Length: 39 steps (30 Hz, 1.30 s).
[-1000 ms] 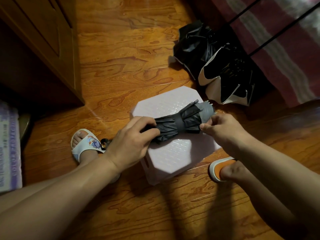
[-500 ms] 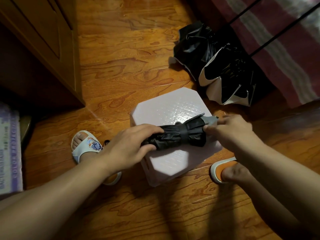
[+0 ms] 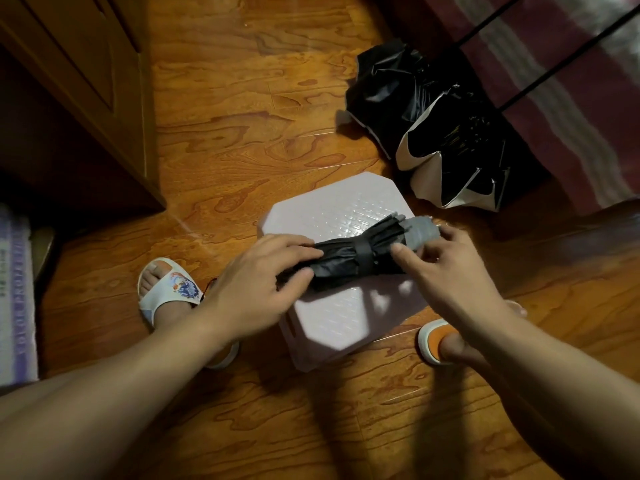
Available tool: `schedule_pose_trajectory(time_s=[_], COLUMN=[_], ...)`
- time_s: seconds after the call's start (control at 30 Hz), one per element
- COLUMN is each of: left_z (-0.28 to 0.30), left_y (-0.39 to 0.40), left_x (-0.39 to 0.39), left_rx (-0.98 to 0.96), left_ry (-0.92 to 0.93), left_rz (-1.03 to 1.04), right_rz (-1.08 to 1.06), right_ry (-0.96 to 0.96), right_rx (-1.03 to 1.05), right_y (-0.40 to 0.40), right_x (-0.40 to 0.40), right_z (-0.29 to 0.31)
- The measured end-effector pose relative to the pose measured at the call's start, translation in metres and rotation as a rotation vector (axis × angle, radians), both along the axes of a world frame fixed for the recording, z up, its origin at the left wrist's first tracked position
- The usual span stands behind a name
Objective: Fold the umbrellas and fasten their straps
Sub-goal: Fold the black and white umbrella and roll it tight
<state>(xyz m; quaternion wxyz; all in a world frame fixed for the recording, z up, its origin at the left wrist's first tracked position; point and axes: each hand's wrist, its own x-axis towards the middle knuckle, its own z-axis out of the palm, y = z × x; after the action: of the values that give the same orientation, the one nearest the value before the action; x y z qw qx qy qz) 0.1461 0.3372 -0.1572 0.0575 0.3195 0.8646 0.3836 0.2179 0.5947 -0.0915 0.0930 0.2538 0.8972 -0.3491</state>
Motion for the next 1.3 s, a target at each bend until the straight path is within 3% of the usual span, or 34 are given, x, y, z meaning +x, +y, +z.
schedule_pose_trajectory(time_s=[0.13,0.27,0.5,1.17,1.3], left_z=[0.002,0.002,0.001,0.008,0.014], left_y=[0.008,0.008,0.010,0.009,0.013], left_x=[0.000,0.002,0.001,0.005,0.007], left_rx=[0.125,0.117,0.121,0.076,-0.005], left_ry=[-0.021,-0.031,-0.059,0.041,0.218], left_rz=[0.151,0.150,0.161,0.117,0.082], right_rz=[-0.096,-0.248,-0.350,-0.311,-0.304], right_ry=[0.057,0.083,0.043,-0.041,-0.016], right_rx=[-0.080,-0.321,-0.503,-0.440,-0.404], right_y=[-0.002,-0.008,-0.003,0.013,0.010], right_x=[-0.005,-0.004,-0.005,-0.016,-0.016], right_z=[0.000,0.000,0.001,-0.009,-0.009])
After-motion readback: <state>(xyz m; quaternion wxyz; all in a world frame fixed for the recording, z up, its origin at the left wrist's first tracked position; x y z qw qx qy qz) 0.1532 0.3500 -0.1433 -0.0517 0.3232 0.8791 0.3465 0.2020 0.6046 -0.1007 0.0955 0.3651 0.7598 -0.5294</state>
